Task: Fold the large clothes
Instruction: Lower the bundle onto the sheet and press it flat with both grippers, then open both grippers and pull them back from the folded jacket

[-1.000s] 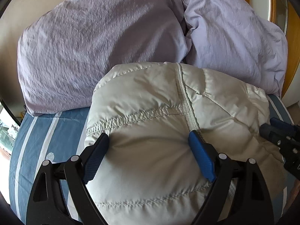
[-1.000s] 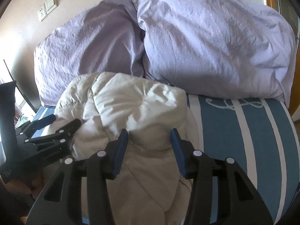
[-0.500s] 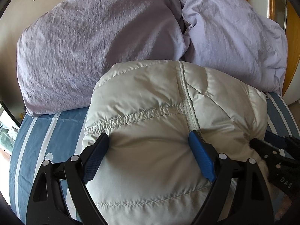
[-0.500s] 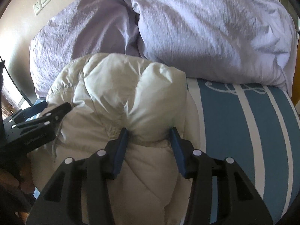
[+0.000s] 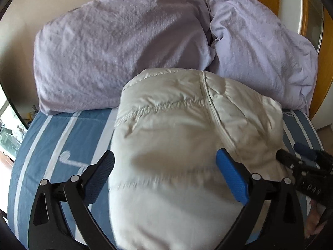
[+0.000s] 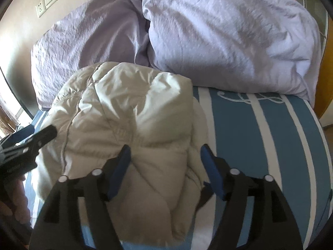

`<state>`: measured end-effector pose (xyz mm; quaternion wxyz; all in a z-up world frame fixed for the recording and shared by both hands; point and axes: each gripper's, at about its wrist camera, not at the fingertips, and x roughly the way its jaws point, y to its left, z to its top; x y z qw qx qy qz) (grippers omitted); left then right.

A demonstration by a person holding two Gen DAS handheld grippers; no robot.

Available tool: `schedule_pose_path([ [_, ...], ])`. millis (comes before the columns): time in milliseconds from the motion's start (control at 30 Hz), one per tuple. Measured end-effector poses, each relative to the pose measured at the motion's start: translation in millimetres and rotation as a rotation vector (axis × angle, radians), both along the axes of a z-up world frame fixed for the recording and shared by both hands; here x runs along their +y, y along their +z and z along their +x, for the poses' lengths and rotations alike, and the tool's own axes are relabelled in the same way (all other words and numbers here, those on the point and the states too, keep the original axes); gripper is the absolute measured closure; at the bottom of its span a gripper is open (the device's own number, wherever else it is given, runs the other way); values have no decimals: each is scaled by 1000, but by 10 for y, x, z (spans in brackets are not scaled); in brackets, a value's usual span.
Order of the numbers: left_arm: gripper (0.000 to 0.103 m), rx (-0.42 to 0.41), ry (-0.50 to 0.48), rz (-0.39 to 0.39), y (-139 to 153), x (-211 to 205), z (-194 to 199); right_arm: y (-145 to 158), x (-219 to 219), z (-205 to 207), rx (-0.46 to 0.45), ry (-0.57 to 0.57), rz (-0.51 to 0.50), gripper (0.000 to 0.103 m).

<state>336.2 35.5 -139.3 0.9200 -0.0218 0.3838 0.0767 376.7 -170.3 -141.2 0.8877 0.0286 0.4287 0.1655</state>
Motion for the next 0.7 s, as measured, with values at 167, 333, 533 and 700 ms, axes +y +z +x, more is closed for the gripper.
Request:
schedule_pose_path([
  [167,1,1,-1,-19,40,-13,-311,165,-30,-266,-7,7,-15,6],
  [333,1,14,7,-51,91,-33,-627,336,-48,-667,-12,21,-45,2],
  [533,1,32,9,-82,153,-59,-1014,387,-123,-1158,18,38,-36,2],
  [700,1,38,4,-96,170,-99,-1296,365,-216,-1488,66,36,-2,2],
])
